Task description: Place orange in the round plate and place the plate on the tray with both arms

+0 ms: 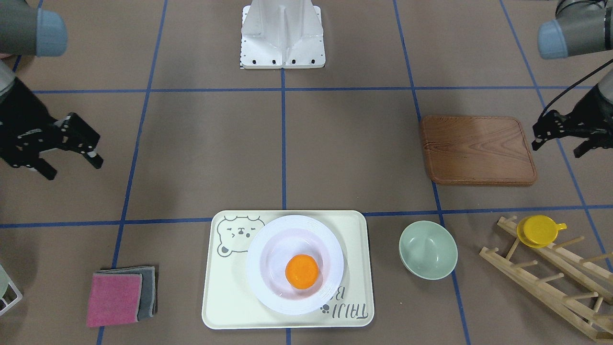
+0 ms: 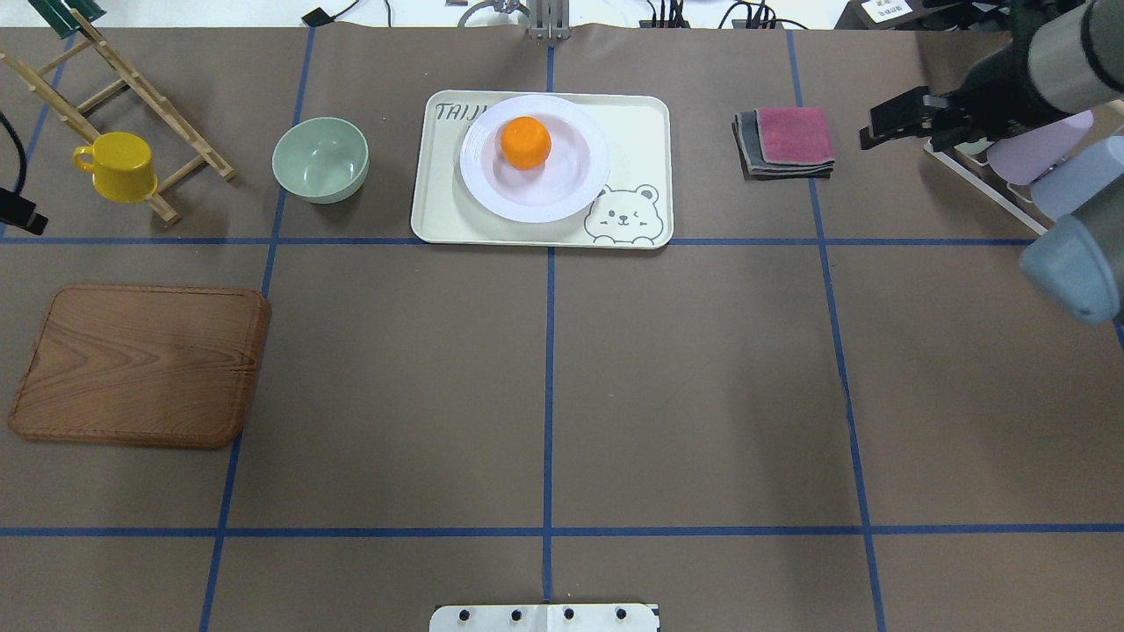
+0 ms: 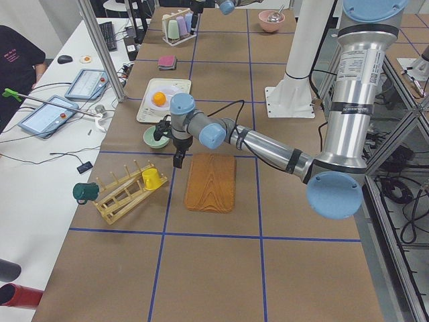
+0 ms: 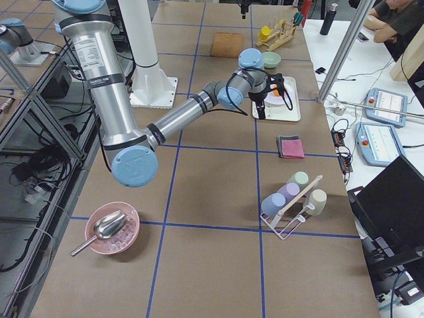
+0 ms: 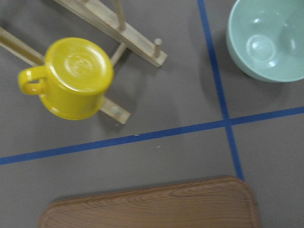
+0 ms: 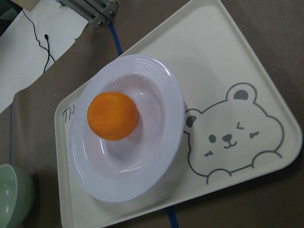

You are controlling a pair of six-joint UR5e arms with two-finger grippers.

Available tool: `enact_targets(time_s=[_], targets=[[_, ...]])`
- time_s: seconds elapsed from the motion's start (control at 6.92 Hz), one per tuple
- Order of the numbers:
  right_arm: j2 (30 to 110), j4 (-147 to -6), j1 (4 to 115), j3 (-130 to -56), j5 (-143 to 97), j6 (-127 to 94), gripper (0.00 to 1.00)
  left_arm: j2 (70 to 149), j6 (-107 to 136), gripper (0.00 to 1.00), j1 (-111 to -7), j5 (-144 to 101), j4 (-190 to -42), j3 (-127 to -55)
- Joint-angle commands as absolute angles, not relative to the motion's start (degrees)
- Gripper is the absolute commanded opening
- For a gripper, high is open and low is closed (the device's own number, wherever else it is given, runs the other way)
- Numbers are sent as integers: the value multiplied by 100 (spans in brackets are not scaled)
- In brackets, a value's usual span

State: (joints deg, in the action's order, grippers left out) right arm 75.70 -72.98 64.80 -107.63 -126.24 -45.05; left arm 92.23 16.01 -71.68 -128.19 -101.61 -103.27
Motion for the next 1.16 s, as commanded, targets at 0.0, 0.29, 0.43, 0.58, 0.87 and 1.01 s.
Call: enact_targets(time_s=[0.0, 0.29, 0.43, 0.58, 0.87, 1.01], targets=[[8257, -7566, 7257, -10704, -12753, -3826, 100, 8983, 487, 98, -7951, -12832, -10030, -9908], [9304, -8072, 8037, -10661, -13042, -2004, 100, 9062, 308, 98, -8077, -12806, -9100, -9826], [9325, -9147, 8373, -10679, -13104, -1299, 100, 9044, 325, 98, -8208, -12823, -9071, -9800], [9316, -10011, 8733, -10766, -13174, -370, 100, 8992, 325, 98, -8226, -12841, -9079, -9809], [9351, -10160, 8807, -10846, -13184, -149, 100, 8983, 369, 98, -8262, -12841, -9079, -9809], [9421, -10143, 8807, -10881, -13184, -149, 100, 8982, 369, 98, -8262, -12841, -9079, -9826]])
